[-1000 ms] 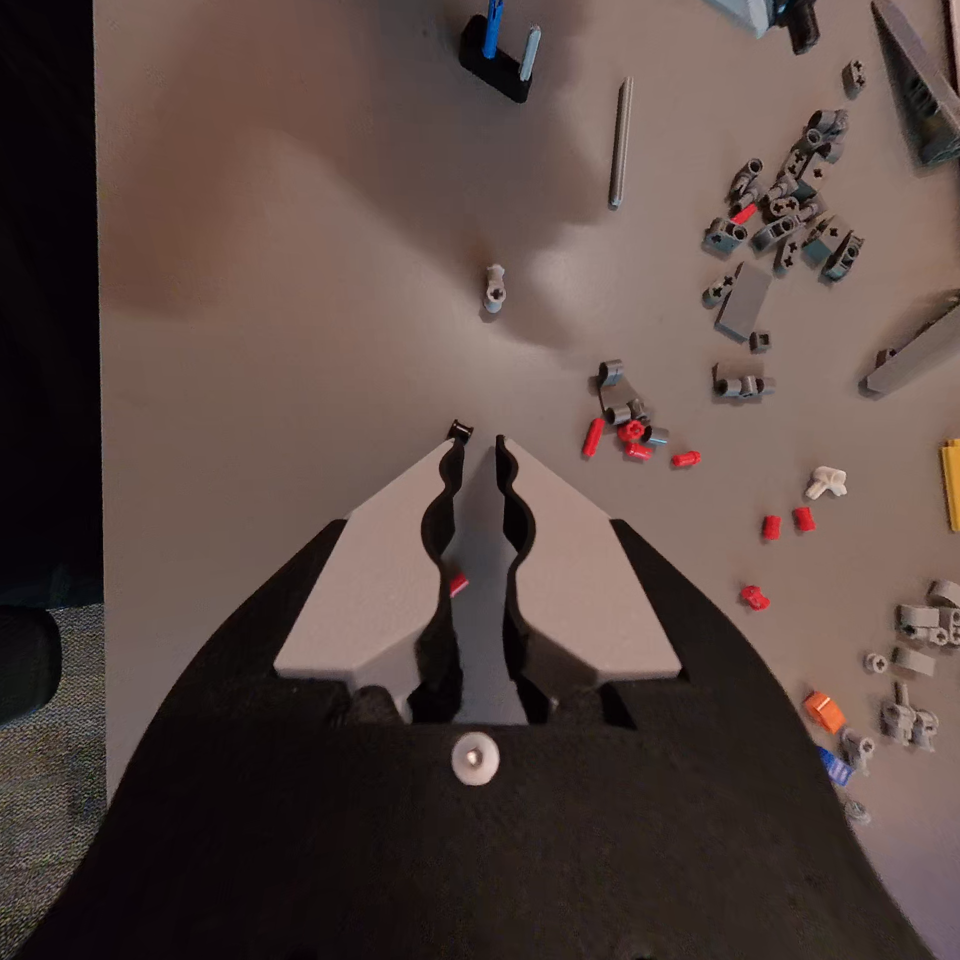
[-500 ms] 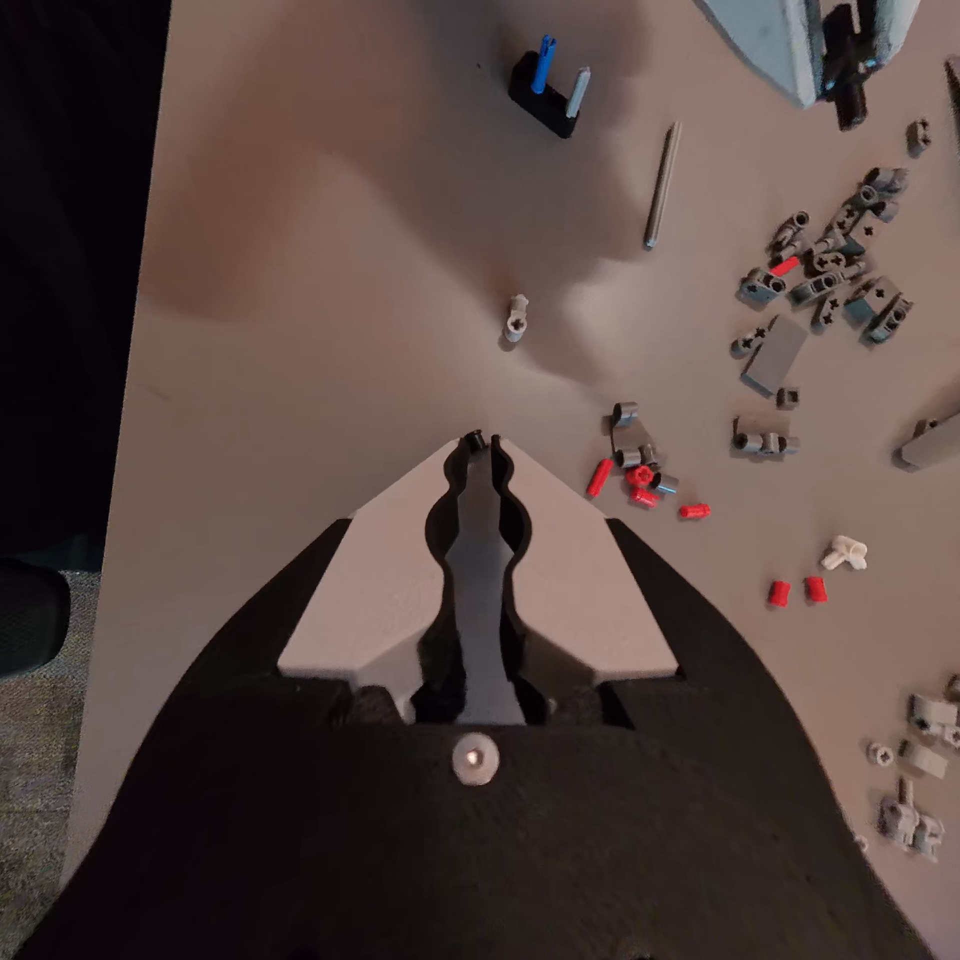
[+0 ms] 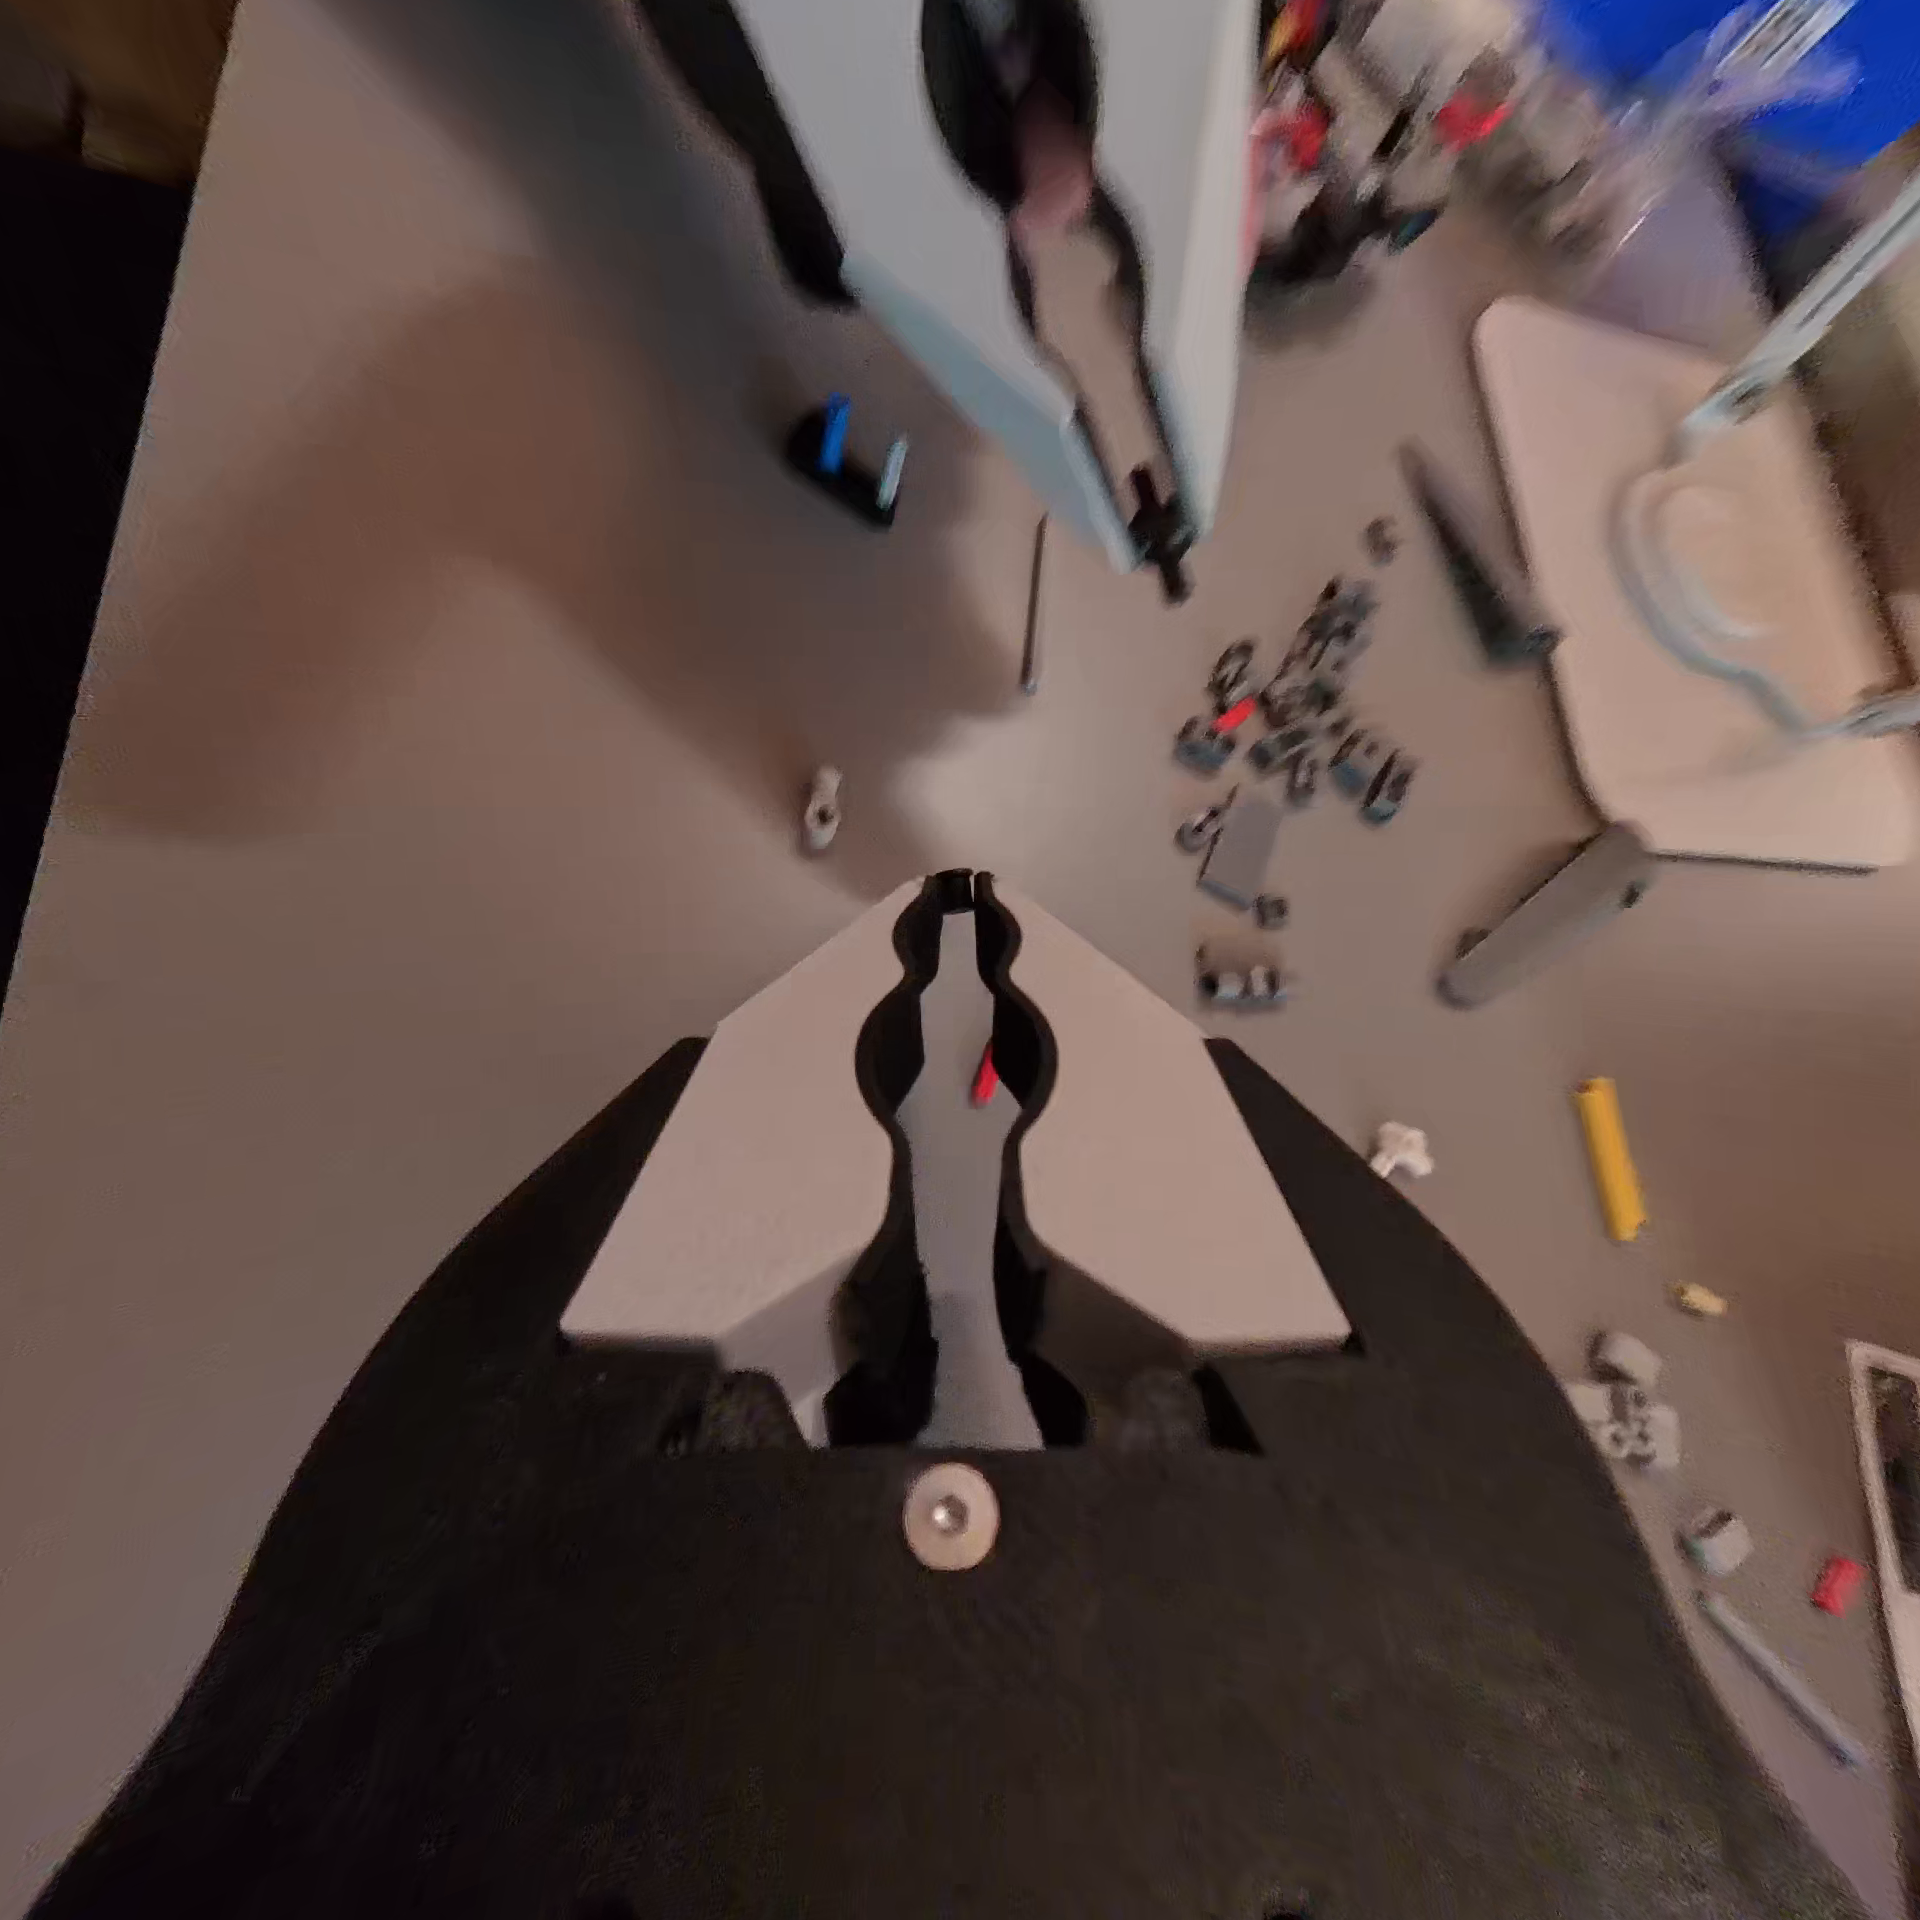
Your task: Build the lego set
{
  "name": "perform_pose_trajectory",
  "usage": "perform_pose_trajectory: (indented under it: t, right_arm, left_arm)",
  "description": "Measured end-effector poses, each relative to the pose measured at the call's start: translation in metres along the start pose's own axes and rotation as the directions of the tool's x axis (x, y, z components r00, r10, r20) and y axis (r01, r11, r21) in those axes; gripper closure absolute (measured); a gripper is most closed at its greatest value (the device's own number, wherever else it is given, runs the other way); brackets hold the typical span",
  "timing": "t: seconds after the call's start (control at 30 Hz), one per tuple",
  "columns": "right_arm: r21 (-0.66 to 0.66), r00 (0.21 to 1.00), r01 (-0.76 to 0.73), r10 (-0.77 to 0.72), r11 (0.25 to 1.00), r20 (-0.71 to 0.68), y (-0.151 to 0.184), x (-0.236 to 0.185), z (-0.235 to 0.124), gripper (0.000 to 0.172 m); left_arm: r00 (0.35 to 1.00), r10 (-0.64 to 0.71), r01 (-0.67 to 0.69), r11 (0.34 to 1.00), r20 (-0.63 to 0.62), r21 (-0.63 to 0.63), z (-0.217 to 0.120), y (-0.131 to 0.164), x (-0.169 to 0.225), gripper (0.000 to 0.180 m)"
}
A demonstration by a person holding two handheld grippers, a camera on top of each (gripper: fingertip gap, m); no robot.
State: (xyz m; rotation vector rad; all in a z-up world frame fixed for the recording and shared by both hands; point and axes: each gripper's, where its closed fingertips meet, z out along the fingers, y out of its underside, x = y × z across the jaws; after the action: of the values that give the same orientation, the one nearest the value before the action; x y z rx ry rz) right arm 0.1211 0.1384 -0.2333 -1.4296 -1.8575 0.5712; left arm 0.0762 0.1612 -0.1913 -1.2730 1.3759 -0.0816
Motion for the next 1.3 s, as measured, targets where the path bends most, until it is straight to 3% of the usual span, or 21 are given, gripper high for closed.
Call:
perform_pose_trajectory:
  t: [0.27,0.53,1.3]
  right_arm:
    - [0.129,0.973,0.065,-0.035,0.990,-0.228,-0.041,0.040,-0.009,0.169]
    - [0.167,0.966,0.112,-0.068,0.980,-0.250,-0.051,0.037,-0.008,0.169]
    - [0.092,0.932,0.229,-0.191,0.969,-0.307,-0.053,0.031,-0.004,0.170]
  left_arm:
    - [1.000,-0.013,0.014,1.000,-0.025,0.017,0.001,-0.006,0.005,0.175]
    - [0.999,-0.038,0.039,0.998,-0.026,0.045,-0.001,-0.012,0.005,0.175]
    - [0.998,-0.050,0.052,0.997,-0.037,0.055,-0.003,-0.016,0.005,0.175]
